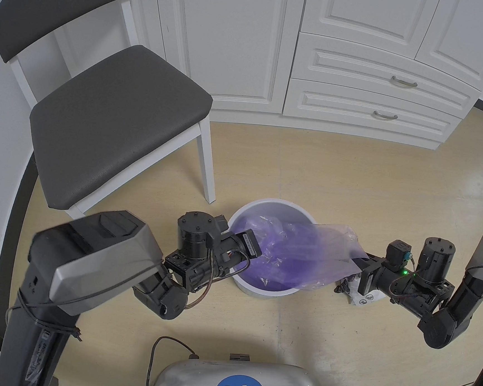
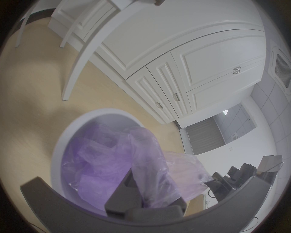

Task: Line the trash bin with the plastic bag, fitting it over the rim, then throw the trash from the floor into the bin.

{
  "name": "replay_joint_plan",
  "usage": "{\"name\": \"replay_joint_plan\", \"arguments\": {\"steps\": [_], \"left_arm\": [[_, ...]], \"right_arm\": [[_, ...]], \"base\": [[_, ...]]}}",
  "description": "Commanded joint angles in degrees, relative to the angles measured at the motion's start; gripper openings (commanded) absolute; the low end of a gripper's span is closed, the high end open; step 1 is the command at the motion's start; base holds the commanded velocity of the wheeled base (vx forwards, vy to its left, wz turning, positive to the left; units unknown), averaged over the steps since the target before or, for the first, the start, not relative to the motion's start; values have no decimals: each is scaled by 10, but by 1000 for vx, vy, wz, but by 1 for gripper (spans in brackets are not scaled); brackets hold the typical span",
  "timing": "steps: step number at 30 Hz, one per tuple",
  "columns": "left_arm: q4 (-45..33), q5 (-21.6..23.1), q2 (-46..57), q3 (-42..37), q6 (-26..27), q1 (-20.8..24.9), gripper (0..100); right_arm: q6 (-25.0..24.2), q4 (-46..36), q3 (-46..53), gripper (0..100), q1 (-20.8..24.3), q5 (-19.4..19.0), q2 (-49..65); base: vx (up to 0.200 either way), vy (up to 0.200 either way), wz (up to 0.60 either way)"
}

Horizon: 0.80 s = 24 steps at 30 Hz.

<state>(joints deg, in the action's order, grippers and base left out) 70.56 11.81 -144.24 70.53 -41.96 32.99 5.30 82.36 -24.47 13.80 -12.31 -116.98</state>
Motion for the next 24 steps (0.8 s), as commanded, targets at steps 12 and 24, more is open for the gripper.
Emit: {"name": "replay_joint_plan", "arguments": {"steps": [12,24], "left_arm": [[1,-70,117,-153,152,-51,0],[8,-105,58,-133,253,-95,0]], "right_arm": [[-130,-6,-89,0,36,78,-24],[-100,-10,-87,0,-45,33,-28]], "base": [[0,0,0],[0,0,0]]}}
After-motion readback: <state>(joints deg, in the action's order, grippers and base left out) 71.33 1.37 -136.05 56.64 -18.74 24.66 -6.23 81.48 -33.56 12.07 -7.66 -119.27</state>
